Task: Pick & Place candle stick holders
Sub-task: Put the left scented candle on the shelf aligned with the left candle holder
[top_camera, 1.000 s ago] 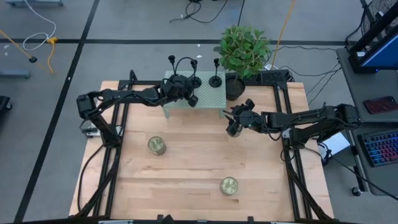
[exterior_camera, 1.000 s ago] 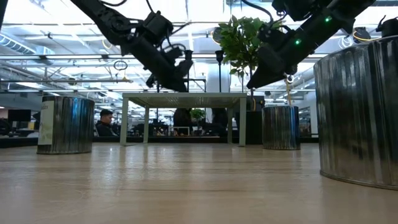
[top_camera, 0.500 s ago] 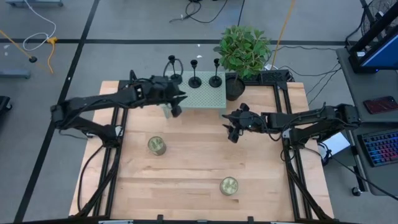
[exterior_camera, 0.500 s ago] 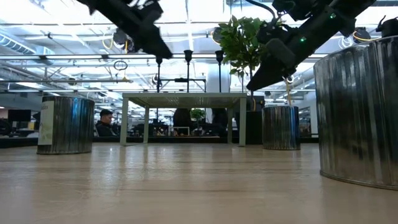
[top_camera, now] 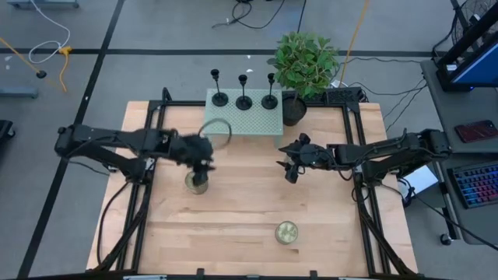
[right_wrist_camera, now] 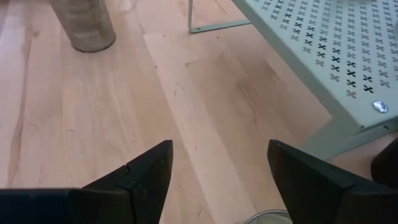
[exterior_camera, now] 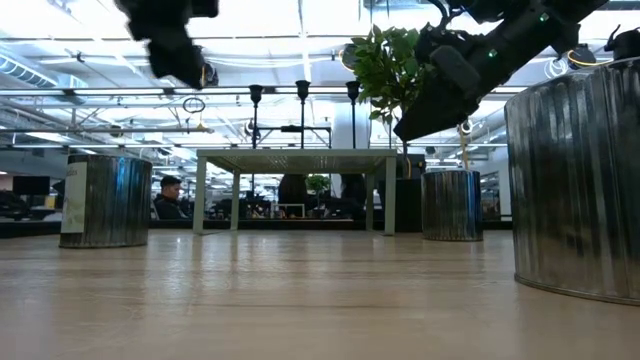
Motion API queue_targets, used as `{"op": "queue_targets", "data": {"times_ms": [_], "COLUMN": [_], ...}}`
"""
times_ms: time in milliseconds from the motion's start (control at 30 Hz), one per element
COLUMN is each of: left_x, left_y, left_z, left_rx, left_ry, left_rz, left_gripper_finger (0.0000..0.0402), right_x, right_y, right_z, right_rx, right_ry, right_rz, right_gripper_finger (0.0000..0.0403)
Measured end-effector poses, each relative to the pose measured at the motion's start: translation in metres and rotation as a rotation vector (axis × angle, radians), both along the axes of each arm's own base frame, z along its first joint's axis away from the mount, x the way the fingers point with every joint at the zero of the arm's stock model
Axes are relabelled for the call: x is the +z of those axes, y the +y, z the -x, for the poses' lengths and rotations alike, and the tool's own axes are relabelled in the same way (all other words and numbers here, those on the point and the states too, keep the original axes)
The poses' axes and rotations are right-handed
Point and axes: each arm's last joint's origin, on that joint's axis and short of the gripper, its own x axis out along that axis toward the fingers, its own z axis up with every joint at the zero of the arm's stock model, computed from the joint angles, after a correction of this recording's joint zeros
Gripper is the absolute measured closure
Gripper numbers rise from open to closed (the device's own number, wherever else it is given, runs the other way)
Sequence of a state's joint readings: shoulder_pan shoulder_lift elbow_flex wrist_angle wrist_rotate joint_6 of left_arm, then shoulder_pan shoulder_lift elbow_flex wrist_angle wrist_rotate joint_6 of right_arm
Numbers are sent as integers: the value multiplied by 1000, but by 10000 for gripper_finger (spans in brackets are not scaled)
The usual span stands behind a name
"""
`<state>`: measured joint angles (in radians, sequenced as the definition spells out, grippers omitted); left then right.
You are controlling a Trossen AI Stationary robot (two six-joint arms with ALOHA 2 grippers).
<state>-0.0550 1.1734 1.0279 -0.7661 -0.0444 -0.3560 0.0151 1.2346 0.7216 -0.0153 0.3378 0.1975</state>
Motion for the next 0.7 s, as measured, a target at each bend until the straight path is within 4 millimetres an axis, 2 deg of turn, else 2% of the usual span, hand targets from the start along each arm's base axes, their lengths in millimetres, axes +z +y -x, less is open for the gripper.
{"op": "queue_targets", "data": {"times_ms": [167, 333, 567, 700], "left_x": [-11, -29, -54, -66], "left_y": [-34, -55, -70, -74], "left_z": [8, 11, 9, 6], "left_rx": [45, 99, 75, 126], "left_ry": [120, 184, 281, 321], "left_rz": [96, 64, -24, -4], "left_gripper_finger": [245, 245, 245, 245], "right_x": [0, 0, 0, 0], "right_y": [0, 0, 0, 0], "right_z": [0, 0, 0, 0], "right_rx": [0, 0, 16, 14], "right_ry": [4, 4, 14, 13], "right_rz": [0, 0, 24, 22], "right_gripper_finger": [155, 154, 156, 158]}}
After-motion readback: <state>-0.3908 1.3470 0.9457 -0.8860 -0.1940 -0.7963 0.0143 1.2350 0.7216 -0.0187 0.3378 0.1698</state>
